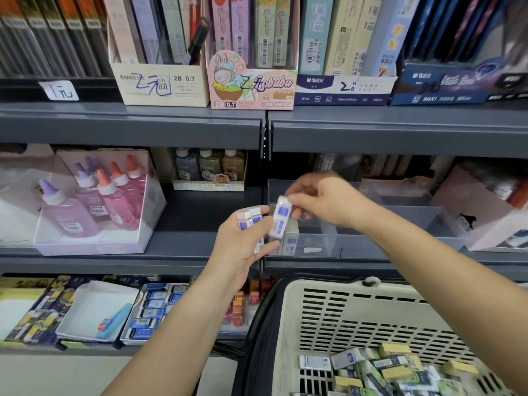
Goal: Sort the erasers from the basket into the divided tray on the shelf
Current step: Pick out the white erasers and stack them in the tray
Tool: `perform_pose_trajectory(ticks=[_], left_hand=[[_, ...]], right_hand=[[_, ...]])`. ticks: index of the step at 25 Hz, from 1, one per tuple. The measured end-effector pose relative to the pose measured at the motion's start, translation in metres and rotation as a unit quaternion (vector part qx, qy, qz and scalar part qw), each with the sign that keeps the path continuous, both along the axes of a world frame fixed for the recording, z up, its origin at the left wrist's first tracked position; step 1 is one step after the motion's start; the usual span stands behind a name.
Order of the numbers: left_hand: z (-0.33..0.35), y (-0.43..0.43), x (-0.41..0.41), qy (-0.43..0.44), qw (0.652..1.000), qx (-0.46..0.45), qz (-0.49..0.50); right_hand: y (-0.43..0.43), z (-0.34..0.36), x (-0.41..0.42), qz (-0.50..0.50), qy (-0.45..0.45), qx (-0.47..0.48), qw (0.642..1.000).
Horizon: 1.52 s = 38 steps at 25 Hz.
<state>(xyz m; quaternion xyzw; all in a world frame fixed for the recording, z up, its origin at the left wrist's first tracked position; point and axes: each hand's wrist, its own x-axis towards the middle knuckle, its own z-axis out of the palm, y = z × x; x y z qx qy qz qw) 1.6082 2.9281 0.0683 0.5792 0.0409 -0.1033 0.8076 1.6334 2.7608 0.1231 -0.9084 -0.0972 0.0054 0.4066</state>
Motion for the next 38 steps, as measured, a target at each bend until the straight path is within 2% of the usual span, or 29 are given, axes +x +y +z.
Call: perform_pose_trajectory(ticks=[2,4,5,9,12,15,25,27,29,32,34,38], left_hand=[[0.0,0.002,0.003,0.01,0.999,-0.018,0.036],[0.001,0.004,0.005,0.027,0.997,-0.034,0.057],[0.002,0.005,0.005,0.033,0.997,-0.036,0.051],[0.0,0.002,0.002,0.041,0.999,-0.016,0.01],[0.0,0.001,0.003,0.053,0.998,-0.017,0.014],[0.0,0.0,0.004,0.063,0.998,-0.016,0.011],[-0.003,0.001,0.006,0.046,0.998,0.006,0.05],[-0.001,0.0,0.005,0.033,0.998,0.009,0.043],[0.0,-0.001,0.003,0.015,0.999,0.017,0.026],[0.002,-0.002,0.0,-0.005,0.999,0.043,-0.02],[0.003,-0.002,-0.001,-0.009,0.998,0.057,-0.039],[0.006,0.003,-0.001,-0.008,0.998,0.066,0.012]], right_hand=[[-0.011,0.005,0.01,-0.086,-0.055,-0.029,0.994],[-0.019,0.007,0.018,-0.146,-0.105,-0.138,0.974],[-0.02,0.005,0.021,-0.149,-0.118,-0.164,0.968],[-0.01,-0.012,0.019,-0.113,-0.106,-0.139,0.978],[-0.006,-0.024,0.018,-0.084,-0.101,-0.144,0.981],[-0.001,-0.035,0.02,-0.086,-0.058,-0.134,0.986],[-0.002,-0.039,0.013,-0.056,-0.009,-0.192,0.98],[-0.002,-0.033,0.009,-0.082,-0.057,-0.206,0.973],[0.002,-0.023,0.001,-0.076,-0.107,-0.138,0.982],[0.017,-0.016,-0.014,0.014,-0.062,-0.018,0.998],[0.013,-0.013,-0.015,0.021,-0.053,-0.019,0.998],[-0.023,0.001,-0.013,-0.084,-0.097,-0.067,0.989]])
